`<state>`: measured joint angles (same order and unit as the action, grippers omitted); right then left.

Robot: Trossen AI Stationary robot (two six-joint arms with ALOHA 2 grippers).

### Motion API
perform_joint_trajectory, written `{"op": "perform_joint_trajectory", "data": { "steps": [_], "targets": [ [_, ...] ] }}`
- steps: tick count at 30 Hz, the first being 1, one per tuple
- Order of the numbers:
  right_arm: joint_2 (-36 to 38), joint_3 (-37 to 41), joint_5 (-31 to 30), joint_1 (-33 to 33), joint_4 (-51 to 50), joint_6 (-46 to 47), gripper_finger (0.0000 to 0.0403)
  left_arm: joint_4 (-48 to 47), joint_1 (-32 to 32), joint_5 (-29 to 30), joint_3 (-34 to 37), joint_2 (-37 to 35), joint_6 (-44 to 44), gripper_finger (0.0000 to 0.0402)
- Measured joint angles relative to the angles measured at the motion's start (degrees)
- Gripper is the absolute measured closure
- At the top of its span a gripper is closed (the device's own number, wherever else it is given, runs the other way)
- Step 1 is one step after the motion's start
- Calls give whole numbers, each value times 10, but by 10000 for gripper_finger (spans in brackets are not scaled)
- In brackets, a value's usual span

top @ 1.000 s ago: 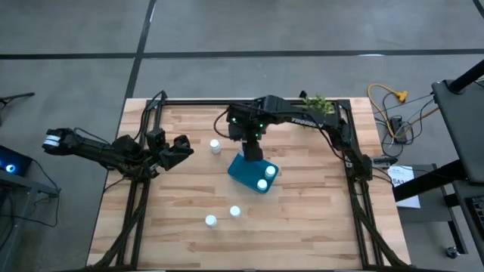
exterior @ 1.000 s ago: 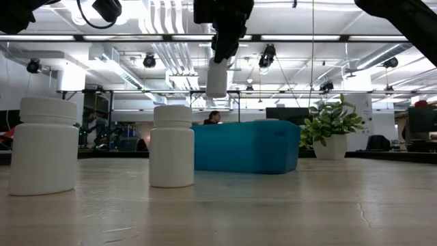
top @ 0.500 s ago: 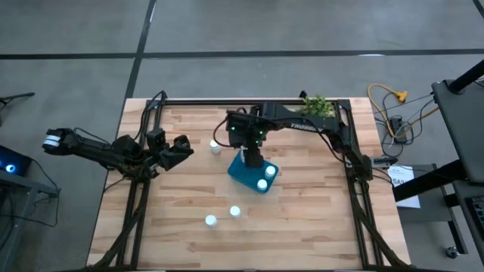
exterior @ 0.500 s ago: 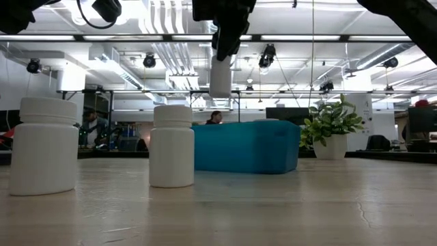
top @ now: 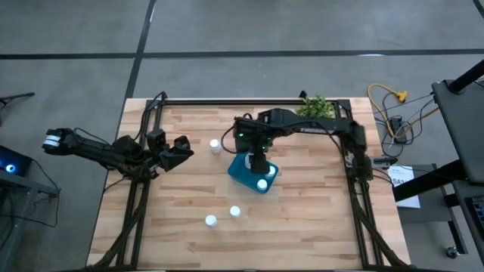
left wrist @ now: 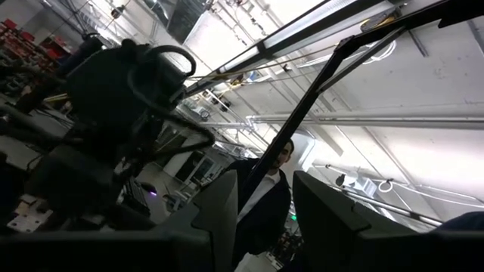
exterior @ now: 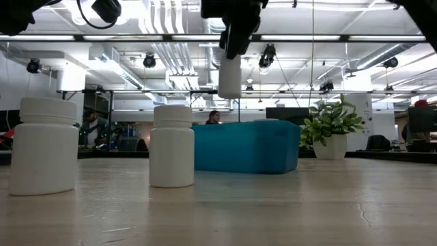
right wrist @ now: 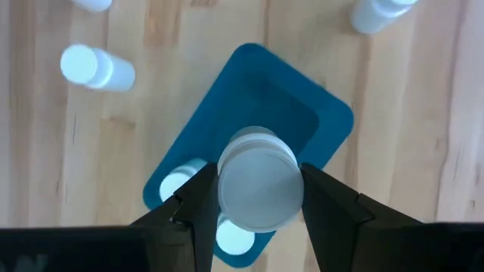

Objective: Pick and place pill bottles into a basket
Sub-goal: Put the white pill bottle into the blue bin

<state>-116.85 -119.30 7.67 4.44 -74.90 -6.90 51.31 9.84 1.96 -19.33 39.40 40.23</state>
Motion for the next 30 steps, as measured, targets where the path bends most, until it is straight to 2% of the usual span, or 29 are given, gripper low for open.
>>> {"op": "perform_joint_trajectory", "data": {
  "steps": [5,9,21,30],
  "targets": [
    [94,132,-3,1,104,22,259,1,0,0,1,1,0,289],
    [123,191,-9,0,129,35,259,1,0,0,1,2,0,289],
    [96,209,-17,2,143,24,259,2,0,0,1,-1,12,289],
    [90,267,-34,3,173,18,259,1,0,0,1,5,14,289]
  ]
}}
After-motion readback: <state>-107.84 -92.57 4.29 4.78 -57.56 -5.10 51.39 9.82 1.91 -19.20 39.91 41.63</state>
